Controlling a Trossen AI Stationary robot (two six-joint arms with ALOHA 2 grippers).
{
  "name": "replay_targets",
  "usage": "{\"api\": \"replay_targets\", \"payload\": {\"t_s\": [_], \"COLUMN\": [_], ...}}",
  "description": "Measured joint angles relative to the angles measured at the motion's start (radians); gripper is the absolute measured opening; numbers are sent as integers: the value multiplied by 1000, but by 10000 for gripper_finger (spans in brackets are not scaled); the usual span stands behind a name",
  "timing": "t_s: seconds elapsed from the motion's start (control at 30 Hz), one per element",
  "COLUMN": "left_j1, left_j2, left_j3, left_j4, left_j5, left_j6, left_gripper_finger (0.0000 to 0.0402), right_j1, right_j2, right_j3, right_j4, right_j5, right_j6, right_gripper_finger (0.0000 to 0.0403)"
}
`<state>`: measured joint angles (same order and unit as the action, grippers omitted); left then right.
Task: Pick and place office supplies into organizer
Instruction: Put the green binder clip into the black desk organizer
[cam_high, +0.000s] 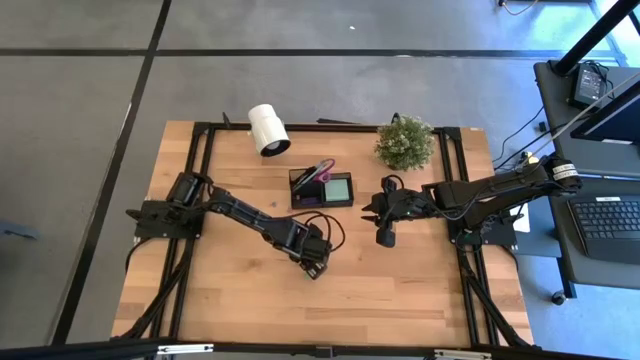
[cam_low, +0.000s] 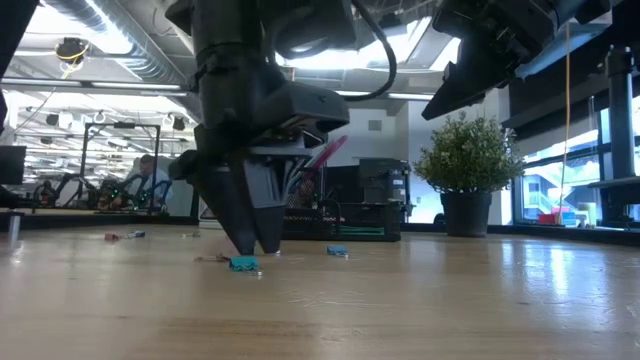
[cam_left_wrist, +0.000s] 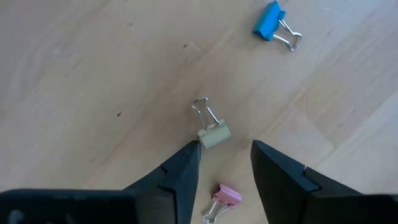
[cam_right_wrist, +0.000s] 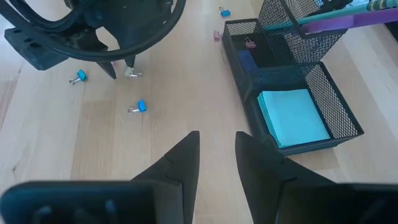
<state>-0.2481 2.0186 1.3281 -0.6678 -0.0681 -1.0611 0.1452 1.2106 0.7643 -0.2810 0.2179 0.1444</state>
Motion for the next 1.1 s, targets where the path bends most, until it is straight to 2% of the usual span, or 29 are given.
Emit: {"api": "replay_targets", "payload": {"t_s": [0.43,0.8,1.1], "left_j1": [22,29,31], "left_j2": [1,1,29], "left_j3": [-2,-2,3], "left_j4": [-11,-44,-51], "left_j5": [-28,-26,10], "left_j6": [-97,-96,-59], "left_gripper_finger": [143,142,120], "right_j1": [0,0,0], "right_j2": [0,0,0], "right_j3": [0,0,0], "right_j4": [0,0,0], "right_j5": [0,0,0], "right_j6": [1,-19,-26], "right_gripper_finger": [107,107,107]}}
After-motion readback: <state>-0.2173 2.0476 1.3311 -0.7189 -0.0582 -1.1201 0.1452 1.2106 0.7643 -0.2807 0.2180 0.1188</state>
